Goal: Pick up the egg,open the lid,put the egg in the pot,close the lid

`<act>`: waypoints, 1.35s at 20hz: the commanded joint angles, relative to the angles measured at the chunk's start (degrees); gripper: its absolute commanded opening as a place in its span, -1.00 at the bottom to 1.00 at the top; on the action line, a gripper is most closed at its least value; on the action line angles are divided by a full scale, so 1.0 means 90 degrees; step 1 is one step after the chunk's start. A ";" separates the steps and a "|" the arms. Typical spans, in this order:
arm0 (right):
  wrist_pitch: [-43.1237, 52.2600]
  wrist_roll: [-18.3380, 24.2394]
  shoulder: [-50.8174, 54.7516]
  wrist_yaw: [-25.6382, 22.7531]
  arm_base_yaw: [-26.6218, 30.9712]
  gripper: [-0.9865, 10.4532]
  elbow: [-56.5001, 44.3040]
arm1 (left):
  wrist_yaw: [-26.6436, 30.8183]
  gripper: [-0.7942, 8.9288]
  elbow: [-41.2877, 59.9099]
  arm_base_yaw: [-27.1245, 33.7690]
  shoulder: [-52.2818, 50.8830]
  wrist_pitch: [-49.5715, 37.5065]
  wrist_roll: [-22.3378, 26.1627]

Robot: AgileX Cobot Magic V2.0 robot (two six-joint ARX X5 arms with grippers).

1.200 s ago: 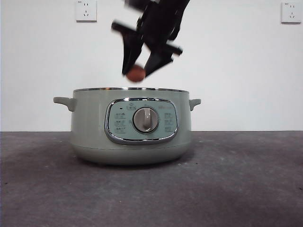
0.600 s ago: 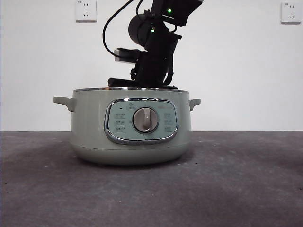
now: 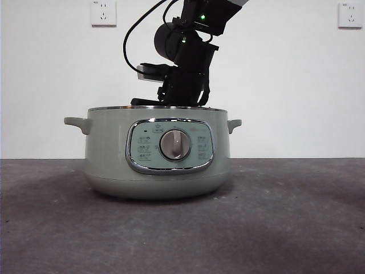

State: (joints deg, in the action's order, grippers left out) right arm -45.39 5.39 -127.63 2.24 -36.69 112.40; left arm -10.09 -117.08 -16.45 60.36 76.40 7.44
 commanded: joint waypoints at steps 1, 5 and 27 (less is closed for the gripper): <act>0.0041 0.0017 0.0512 0.0039 -0.0010 -0.05 0.0041 | -0.0046 -0.85 -0.0083 0.0015 -0.0051 -0.0109 -0.0017; -0.0185 0.0022 0.1790 0.0039 0.0007 -0.05 0.0041 | -0.0046 -0.85 -0.0083 0.0015 0.0051 -0.0109 -0.0012; -0.3167 0.0185 0.6708 -0.0087 0.0005 -0.05 0.0041 | -0.0398 -0.85 0.3468 -0.0833 0.1486 -0.4112 -0.0107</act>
State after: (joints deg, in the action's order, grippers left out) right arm -73.78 6.74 -67.64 1.50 -36.64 112.84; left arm -13.26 -86.70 -23.75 74.52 44.16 7.20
